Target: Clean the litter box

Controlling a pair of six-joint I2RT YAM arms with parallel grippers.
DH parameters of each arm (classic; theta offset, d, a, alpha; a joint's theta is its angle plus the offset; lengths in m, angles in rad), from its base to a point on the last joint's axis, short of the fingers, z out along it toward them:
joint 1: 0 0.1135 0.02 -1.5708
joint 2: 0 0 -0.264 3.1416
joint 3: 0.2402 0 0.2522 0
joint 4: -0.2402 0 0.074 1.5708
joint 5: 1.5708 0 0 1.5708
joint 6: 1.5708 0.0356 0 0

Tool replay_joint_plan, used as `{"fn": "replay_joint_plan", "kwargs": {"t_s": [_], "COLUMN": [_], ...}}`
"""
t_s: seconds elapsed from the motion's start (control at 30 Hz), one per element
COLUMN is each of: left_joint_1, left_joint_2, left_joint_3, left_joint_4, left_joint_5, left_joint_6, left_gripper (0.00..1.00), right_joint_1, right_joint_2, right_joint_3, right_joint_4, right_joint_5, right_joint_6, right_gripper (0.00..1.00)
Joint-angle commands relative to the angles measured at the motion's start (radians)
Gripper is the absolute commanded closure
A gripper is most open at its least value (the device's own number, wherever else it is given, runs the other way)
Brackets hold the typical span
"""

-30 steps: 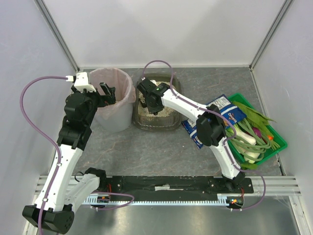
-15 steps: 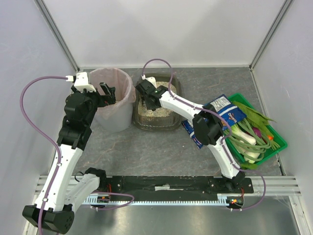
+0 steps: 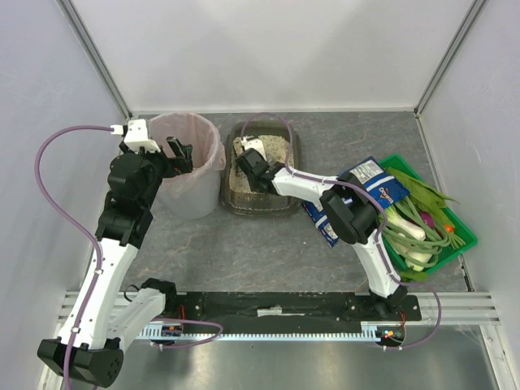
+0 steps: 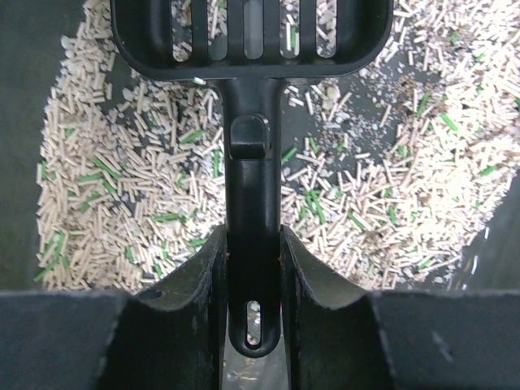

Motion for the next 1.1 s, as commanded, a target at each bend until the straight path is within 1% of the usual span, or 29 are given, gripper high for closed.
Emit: {"fn": "replay_joint_plan", "kwargs": {"t_s": [0.0, 0.13, 0.33, 0.43, 0.57, 0.73, 0.8, 0.9, 0.97, 1.07], "left_joint_1": [-0.004, -0.004, -0.004, -0.002, -0.002, -0.004, -0.002, -0.004, -0.002, -0.004], "left_joint_2": [0.003, 0.006, 0.003, -0.003, -0.006, -0.008, -0.01, -0.006, 0.006, 0.052], "left_joint_3": [0.002, 0.003, 0.003, 0.002, -0.001, -0.003, -0.003, 0.006, 0.026, 0.115], "left_joint_4": [0.047, 0.049, 0.05, 0.053, 0.056, 0.06, 0.061, 0.069, 0.066, 0.032], "left_joint_5": [0.013, 0.014, 0.027, 0.027, 0.025, 0.028, 0.036, 0.05, 0.05, 0.069], "left_joint_6": [0.011, 0.011, 0.013, 0.016, 0.019, 0.017, 0.016, 0.017, 0.019, 0.008], "left_gripper": [0.04, 0.04, 0.05, 0.05, 0.05, 0.05, 0.05, 0.07, 0.08, 0.08], "right_joint_1": [0.0, 0.011, 0.034, 0.038, 0.04, 0.041, 0.04, 0.049, 0.052, 0.047], "right_joint_2": [-0.138, -0.222, -0.349, -0.405, -0.475, -0.572, -0.606, -0.613, -0.607, -0.644], "right_joint_3": [-0.109, -0.211, -0.316, -0.359, -0.4, -0.48, -0.491, -0.489, -0.457, -0.455], "right_joint_4": [0.189, 0.241, 0.236, 0.209, 0.121, 0.108, 0.106, 0.086, 0.014, -0.02], "right_joint_5": [0.046, 0.042, 0.028, 0.029, 0.04, 0.014, 0.003, -0.069, -0.035, 0.034], "right_joint_6": [-0.042, -0.076, -0.111, -0.121, -0.115, -0.082, -0.07, -0.09, -0.096, -0.095], "right_gripper": [1.0, 1.0, 1.0, 1.0, 1.0, 1.0, 1.0, 1.0, 1.0, 1.0]}}
